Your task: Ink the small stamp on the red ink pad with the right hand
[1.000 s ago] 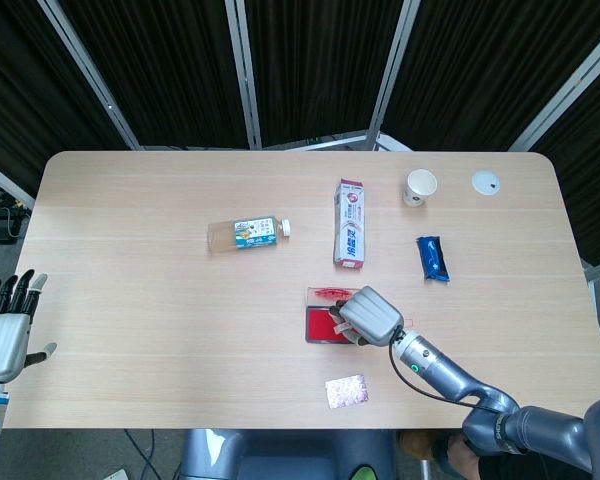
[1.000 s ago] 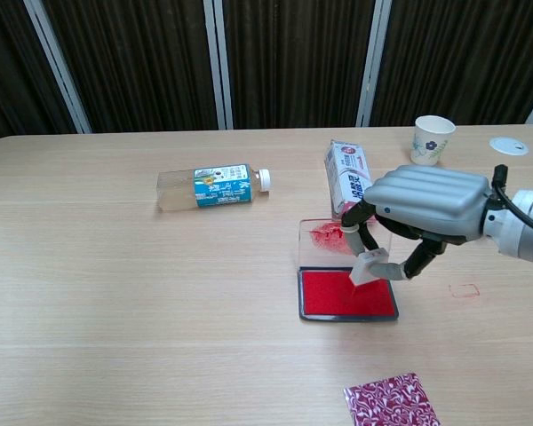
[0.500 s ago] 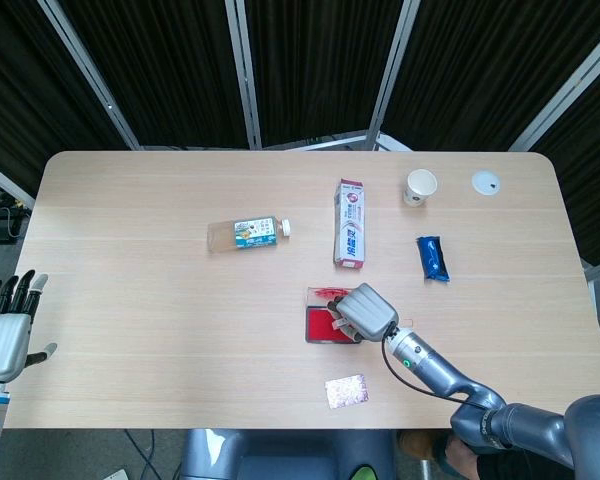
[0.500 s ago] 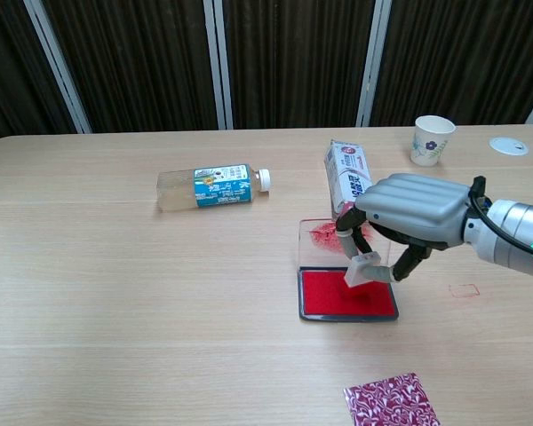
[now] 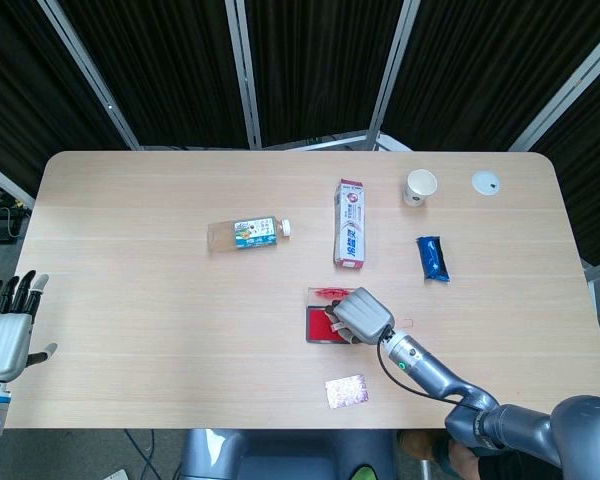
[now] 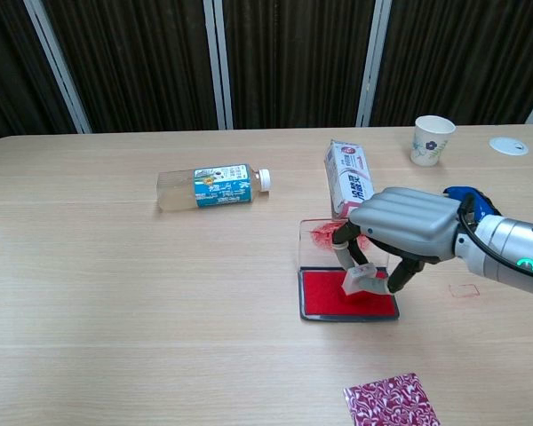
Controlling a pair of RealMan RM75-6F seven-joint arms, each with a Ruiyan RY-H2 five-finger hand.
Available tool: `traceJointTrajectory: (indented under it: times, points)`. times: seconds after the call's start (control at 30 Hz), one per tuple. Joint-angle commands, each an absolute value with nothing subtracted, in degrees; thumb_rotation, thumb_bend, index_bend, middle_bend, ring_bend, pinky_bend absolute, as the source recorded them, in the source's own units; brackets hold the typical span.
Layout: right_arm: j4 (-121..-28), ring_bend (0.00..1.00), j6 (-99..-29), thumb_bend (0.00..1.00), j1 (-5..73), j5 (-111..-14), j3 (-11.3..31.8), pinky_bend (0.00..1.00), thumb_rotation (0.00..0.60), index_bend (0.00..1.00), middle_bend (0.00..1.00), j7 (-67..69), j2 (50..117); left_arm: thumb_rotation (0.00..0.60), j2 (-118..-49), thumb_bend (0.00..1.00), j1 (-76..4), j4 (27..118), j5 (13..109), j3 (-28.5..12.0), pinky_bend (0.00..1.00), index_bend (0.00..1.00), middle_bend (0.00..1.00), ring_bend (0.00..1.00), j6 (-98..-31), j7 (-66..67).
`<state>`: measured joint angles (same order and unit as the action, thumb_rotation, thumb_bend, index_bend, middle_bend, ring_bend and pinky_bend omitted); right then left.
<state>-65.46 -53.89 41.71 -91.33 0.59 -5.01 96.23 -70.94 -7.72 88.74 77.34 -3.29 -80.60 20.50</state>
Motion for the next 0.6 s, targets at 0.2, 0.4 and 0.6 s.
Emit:
traceJointTrajectory:
  times: [0.2,0.4,0.6]
  points:
    - [-65.03,0.78,-54.02,0.52,41.67,-91.18,0.32,1.00,0.600,0.59,0.58,-5.26,96.54,0.600,-70.82,0.00,-7.71,88.83,77.42,-3.28,0.00,0.00,0.00,0.00,-80.69,20.23]
    - [-66.74,0.78,-55.20,0.53,41.40,-90.75,0.97,1.00,0.600,0.59,0.59,-4.29,95.54,0.600,-70.66,0.00,-7.60,89.05,77.79,-3.07,0.00,0.00,0.00,0.00,-80.86,19.92]
    - [-73.51,0.78,-57.87,0.53,40.81,-90.16,2.61,1.00,0.600,0.59,0.59,-2.05,90.38,0.600,-70.34,0.00,-7.51,89.37,78.21,-2.92,0.00,0.00,0.00,0.00,-81.07,19.47]
